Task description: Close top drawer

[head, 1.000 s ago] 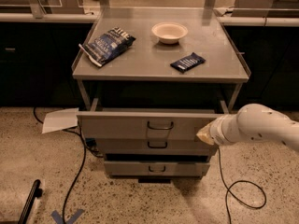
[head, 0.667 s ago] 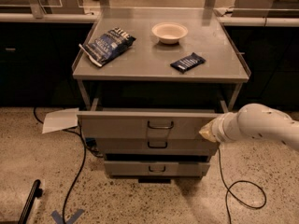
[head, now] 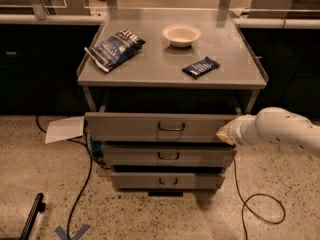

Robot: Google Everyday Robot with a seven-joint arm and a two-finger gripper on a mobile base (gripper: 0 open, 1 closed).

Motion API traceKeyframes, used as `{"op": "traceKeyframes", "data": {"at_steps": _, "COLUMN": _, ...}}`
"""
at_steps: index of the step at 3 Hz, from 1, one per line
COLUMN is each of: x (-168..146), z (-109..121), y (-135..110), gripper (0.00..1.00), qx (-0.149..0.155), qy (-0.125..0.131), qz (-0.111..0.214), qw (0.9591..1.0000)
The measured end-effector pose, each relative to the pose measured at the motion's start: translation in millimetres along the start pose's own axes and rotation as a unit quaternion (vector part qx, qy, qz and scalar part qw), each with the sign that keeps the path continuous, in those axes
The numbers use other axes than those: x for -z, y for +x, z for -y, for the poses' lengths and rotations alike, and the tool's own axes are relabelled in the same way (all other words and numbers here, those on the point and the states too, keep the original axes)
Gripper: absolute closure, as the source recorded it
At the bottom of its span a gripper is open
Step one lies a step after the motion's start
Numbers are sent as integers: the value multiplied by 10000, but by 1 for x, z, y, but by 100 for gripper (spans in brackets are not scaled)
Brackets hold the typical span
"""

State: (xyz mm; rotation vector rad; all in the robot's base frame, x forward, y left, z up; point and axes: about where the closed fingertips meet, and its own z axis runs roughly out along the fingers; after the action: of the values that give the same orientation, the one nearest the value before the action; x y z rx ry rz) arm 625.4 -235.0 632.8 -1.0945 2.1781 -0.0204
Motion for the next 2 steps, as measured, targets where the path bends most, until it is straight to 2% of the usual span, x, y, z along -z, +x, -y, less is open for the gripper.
{"op": "traceKeyframes", "data": {"at_steps": 1, "x": 0, "z": 0, "y": 0, "gripper": 100, "qx": 0, "qy": 0, "qz": 1, "qw": 10000}}
{"op": "traceKeyframes", "data": {"at_steps": 2, "x": -15, "z": 14, "y": -9, "gripper": 100, "qx": 60, "qy": 35, "qz": 129, "qw": 9999}}
